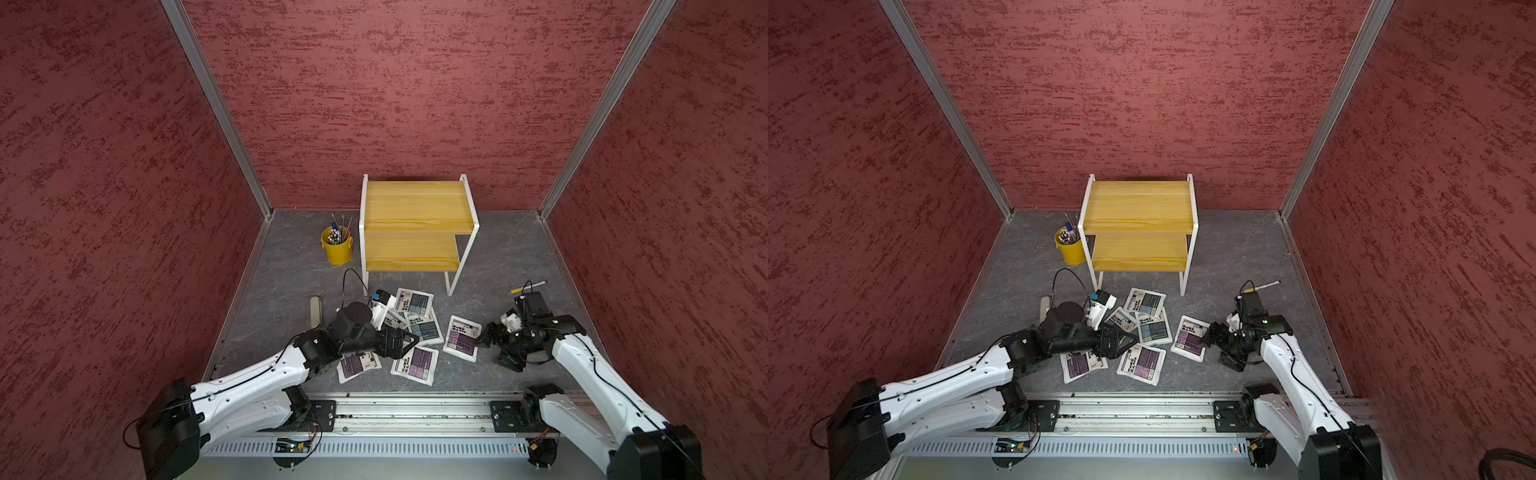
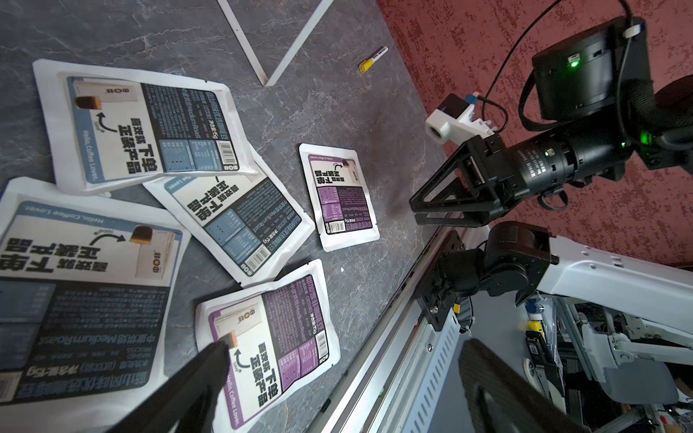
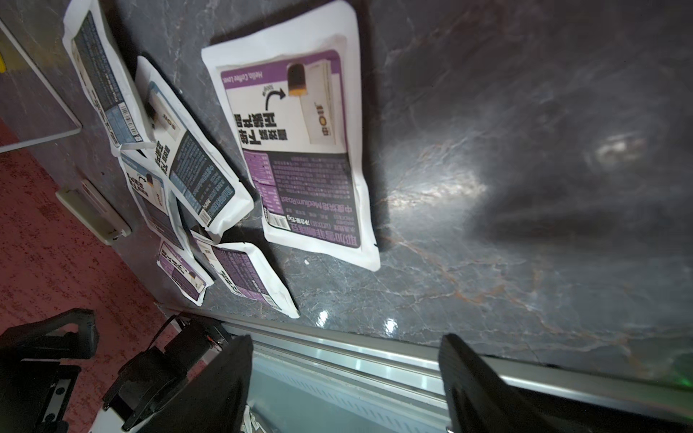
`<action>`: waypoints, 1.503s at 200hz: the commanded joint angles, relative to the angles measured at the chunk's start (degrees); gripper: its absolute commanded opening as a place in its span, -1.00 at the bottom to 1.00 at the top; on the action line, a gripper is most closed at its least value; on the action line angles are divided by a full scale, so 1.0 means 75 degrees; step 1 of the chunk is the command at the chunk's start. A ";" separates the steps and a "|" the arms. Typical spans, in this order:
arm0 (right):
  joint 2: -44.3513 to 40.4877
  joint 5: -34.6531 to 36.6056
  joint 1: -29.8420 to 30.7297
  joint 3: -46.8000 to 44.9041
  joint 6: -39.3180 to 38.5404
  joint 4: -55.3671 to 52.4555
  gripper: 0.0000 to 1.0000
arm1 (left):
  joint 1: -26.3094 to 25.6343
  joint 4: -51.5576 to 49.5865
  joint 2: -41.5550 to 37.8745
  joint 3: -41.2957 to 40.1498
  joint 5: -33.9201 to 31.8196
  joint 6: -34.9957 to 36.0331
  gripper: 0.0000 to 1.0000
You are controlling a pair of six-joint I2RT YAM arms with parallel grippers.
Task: Place the bagged coffee beans on the shelf by color
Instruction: Pick up the bagged coffee beans at the center of the board.
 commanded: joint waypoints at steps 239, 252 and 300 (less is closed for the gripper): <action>0.1232 0.0875 0.1109 -0.1650 0.1504 0.3785 -0.56 | 0.0696 0.1150 -0.0104 -0.0221 0.0546 -0.0202 0.99; 0.1255 0.0897 0.1114 -0.1677 0.1505 0.3837 -0.63 | 0.0726 0.1123 -0.0112 -0.0222 0.0552 -0.0204 1.00; 0.1396 0.1026 0.1149 -0.1656 0.1472 0.3936 -1.00 | 0.0785 0.1075 -0.0120 -0.0222 0.0555 -0.0225 0.99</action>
